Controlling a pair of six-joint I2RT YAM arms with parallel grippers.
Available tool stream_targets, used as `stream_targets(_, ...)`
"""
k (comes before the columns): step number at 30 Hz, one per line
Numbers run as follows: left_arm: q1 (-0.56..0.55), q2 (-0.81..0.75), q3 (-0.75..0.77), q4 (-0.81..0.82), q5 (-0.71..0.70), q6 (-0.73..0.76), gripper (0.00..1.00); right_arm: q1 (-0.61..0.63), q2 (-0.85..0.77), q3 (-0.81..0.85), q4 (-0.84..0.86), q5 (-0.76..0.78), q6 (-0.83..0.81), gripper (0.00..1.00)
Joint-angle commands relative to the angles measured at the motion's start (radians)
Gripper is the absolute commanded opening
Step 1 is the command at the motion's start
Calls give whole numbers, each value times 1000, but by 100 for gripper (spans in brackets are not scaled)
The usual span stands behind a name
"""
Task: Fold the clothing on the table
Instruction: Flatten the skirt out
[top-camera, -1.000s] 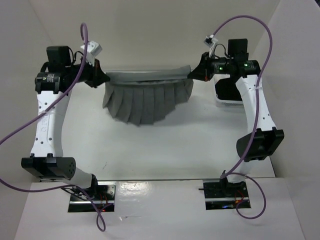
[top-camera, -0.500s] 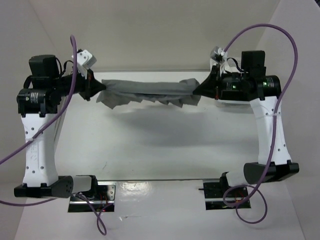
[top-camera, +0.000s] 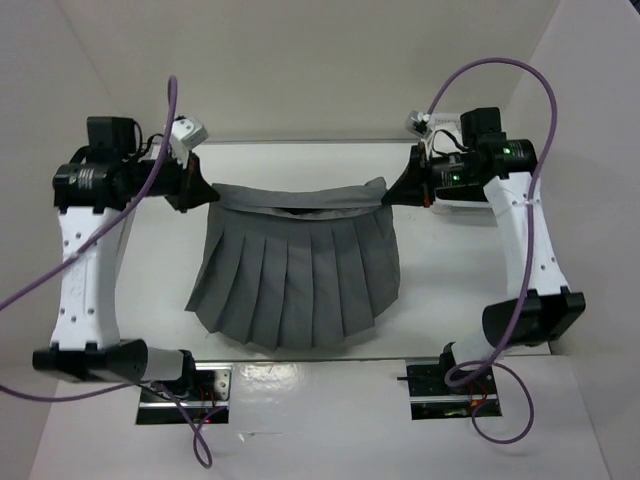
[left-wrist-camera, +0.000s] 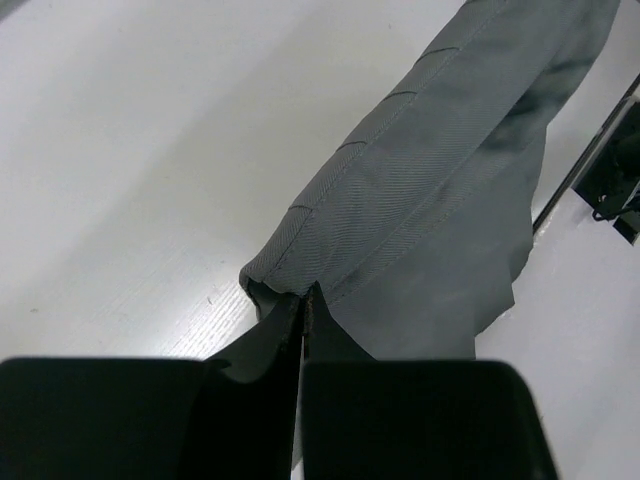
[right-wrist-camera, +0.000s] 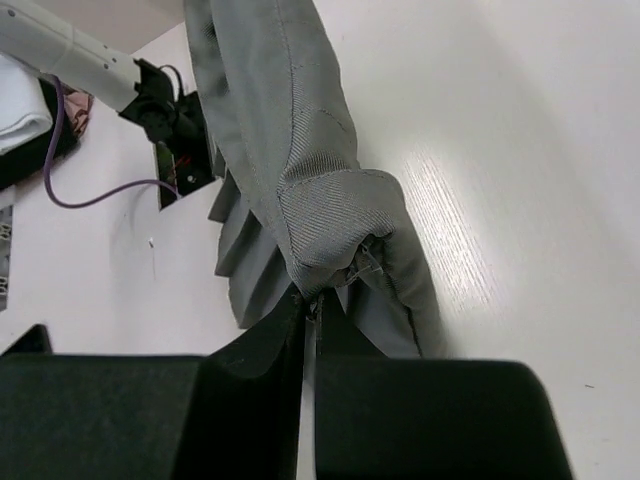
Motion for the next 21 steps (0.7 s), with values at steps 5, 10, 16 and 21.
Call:
stream_targets(5, -31, 415, 83, 115, -11, 9, 0, 4, 226, 10, 246, 6, 181, 0)
stream_targets(10, -31, 710, 230, 193, -21, -82, 21, 29, 422, 45, 448, 123, 418, 3)
stream_targets(16, 12, 797, 318, 520, -237, -307, 92, 29, 695, 363, 504, 359, 533, 50)
stream_targets(21, 33, 752, 228, 625, -319, -395, 100, 47, 693, 424, 524, 622, 568, 57)
